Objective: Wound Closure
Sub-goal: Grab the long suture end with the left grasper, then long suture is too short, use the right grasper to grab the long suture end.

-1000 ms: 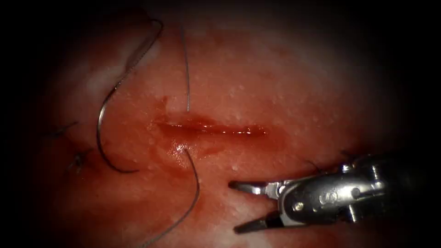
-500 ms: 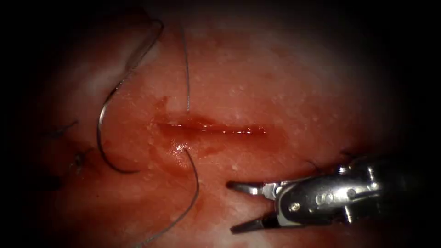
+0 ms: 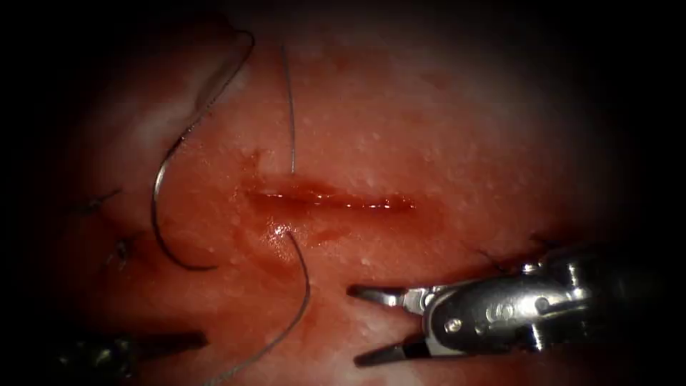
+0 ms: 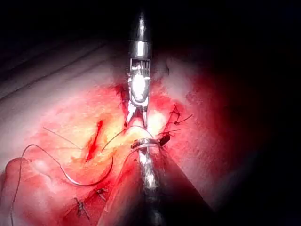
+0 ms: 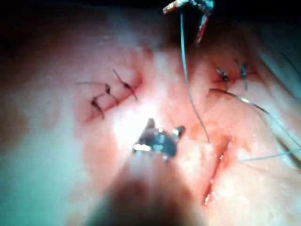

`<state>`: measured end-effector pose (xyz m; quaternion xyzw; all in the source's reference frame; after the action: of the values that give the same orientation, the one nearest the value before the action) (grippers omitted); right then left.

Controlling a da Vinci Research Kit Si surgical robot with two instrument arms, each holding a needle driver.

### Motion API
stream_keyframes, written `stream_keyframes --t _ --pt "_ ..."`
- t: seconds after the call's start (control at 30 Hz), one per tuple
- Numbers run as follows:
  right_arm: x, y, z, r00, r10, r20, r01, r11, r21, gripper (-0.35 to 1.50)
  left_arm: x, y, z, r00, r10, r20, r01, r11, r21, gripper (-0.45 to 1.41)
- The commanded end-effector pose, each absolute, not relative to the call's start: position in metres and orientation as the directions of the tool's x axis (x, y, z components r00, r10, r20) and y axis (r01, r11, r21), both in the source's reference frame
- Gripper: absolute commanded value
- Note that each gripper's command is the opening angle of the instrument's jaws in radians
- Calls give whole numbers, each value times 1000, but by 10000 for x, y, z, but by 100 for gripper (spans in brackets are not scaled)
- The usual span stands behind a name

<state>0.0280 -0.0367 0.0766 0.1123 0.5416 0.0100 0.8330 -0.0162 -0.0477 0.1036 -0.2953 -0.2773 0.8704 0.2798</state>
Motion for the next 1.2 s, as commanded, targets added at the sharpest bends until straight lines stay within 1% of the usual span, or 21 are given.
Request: stream_keyframes --t 0.03,0.23,0.3,0.33,0.37,0.4,0.43,0.47,0.5,0.77,0.97,1.1,1.2 --pt "286 -373 770 413 139 -900 106 974 199 130 -164 -480 1047 -682 641 -353 -332 -700 -632 88" --pt "286 -373 769 413 139 -900 106 974 199 130 -157 -492 1068 -741 602 -297 -348 -723 -597 89" --pt "286 -373 769 413 139 -900 106 974 199 130 -157 -501 1072 -758 588 -281 -327 -716 -616 83" --pt "286 -373 769 413 139 -900 106 974 199 130 -157 -507 1073 -767 585 -263 -315 -701 -640 71" --pt "286 -373 769 413 139 -900 106 974 199 130 -156 -512 1072 -775 577 -258 -298 -693 -656 51" --pt "286 -373 769 413 139 -900 106 974 199 130 -154 -516 1071 -779 573 -255 -286 -687 -668 25" --pt "286 -373 769 413 139 -900 106 974 199 130 -153 -518 1068 -779 575 -251 -282 -679 -678 -7" --pt "286 -373 769 412 139 -900 106 974 199 130 -153 -517 1066 -785 559 -267 -262 -691 -674 -32" --pt "286 -373 769 412 139 -900 106 974 199 130 -152 -514 1064 -790 547 -279 -247 -699 -671 -45" --pt "286 -372 768 414 141 -899 102 975 200 130 -144 -472 1049 -750 521 -407 -235 -786 -572 -45" --pt "287 -363 763 414 151 -898 89 975 205 128 -144 -445 1060 -740 513 -435 -243 -807 -539 -45" --pt "282 -350 748 417 171 -893 50 976 210 128 -147 -428 1075 -740 513 -435 -249 -809 -532 -45" --pt "280 -338 732 428 195 -882 12 975 221 125 -151 -415 1086 -741 509 -438 -248 -814 -526 -45"
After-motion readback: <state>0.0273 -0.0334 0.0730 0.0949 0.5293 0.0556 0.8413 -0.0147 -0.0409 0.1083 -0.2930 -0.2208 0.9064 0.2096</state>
